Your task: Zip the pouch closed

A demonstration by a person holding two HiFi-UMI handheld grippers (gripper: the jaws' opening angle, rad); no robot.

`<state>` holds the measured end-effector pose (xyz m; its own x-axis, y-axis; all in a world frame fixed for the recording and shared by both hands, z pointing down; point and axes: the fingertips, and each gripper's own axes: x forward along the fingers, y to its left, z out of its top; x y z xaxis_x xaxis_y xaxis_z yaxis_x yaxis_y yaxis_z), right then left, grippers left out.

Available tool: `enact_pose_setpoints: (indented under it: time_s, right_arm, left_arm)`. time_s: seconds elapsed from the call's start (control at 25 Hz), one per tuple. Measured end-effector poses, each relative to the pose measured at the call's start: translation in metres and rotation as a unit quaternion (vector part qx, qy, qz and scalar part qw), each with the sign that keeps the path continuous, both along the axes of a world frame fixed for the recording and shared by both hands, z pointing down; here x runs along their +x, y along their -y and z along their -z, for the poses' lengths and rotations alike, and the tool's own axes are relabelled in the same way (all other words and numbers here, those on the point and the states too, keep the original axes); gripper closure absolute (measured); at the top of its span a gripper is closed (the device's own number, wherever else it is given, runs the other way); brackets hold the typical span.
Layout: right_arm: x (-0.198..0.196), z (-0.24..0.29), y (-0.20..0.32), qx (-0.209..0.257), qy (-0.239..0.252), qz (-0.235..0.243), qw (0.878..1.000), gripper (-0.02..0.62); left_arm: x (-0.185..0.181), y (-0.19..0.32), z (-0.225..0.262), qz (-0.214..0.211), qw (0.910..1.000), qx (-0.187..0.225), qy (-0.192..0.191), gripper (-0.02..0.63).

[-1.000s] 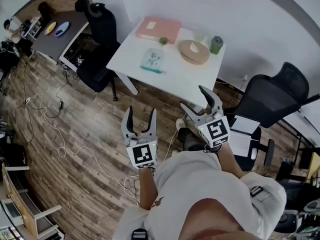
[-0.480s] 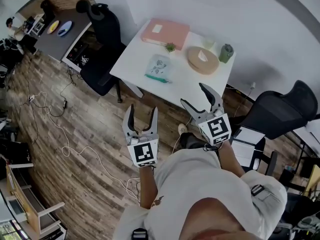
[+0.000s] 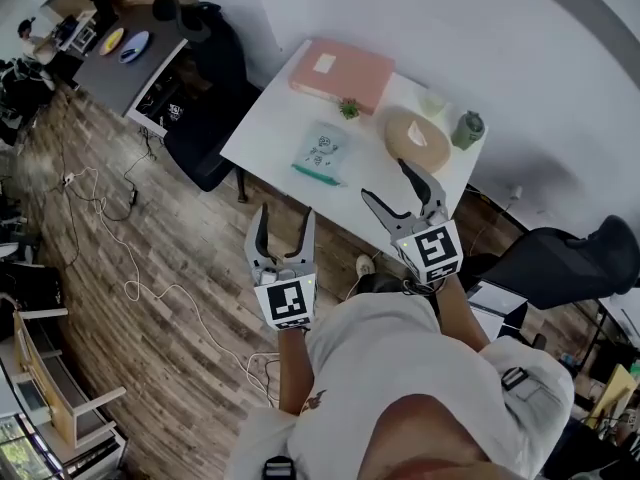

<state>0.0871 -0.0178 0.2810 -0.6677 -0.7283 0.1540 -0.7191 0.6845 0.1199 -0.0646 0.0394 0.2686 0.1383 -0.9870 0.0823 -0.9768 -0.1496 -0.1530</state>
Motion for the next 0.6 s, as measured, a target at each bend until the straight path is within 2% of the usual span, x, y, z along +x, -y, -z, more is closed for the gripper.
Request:
enact_pose_setpoints:
  time_s: [0.28,0.6]
  right_arm:
    - [0.001,-0.011,0.051,-0.018,0.011,0.022,1.000,0.258]
    - [0.006,-0.036,0.088,-0.048,0.020,0.023,0.998,0.267]
  left_arm:
    - [0.006,0.046,-0.008,0.013,0.9996,-0.019,0.019,0.305]
    - [0.014,0.081,-0.029,0.011,0.9983,-0.049,0.028,0.311]
